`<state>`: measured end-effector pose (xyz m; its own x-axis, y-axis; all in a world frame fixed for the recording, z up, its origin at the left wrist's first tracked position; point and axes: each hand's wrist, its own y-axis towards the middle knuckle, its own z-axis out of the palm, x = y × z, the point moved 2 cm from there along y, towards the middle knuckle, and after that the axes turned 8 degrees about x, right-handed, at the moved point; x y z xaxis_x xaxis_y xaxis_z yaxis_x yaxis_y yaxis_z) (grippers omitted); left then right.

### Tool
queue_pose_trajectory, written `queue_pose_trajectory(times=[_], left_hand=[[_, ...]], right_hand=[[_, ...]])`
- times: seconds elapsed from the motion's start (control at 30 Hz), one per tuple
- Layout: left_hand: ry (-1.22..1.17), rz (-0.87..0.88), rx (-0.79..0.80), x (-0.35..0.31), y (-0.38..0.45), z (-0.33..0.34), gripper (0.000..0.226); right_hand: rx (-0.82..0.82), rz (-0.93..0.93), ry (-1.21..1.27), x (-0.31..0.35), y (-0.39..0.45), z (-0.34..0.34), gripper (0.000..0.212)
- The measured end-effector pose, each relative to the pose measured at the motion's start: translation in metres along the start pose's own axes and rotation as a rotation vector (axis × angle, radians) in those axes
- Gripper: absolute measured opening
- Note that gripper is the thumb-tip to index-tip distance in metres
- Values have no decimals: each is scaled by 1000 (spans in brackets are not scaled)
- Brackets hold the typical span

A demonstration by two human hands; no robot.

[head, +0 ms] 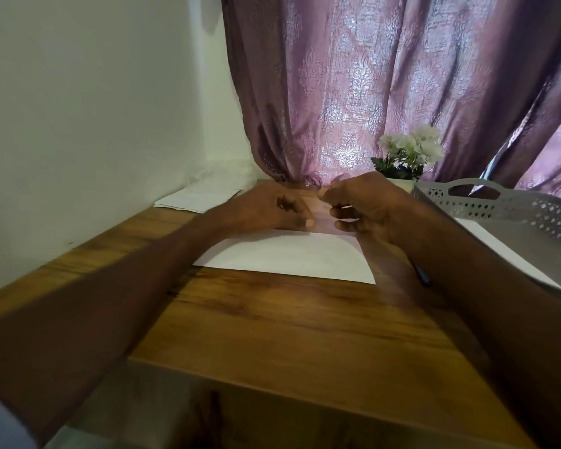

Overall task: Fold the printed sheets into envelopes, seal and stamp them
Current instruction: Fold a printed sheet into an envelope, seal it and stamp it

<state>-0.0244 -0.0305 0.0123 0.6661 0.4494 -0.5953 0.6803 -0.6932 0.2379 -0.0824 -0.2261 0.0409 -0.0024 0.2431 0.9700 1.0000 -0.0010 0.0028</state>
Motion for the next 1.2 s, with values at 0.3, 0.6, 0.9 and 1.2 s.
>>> queue_pose_trajectory(times=[0.3,0.6,0.9,1.2], left_hand=[[87,9,149,11,1,-2,18],[140,20,120,11,2,7,22],[224,-52,97,18,6,7,50],[191,8,68,17,6,8,35]], right_hand=[[32,-21,-184,4,-9,-1,11],[135,47,-324,4,-8,-2,22],[128,76,-308,5,-7,-2,18],[203,103,-363,2,-6,-6,16]])
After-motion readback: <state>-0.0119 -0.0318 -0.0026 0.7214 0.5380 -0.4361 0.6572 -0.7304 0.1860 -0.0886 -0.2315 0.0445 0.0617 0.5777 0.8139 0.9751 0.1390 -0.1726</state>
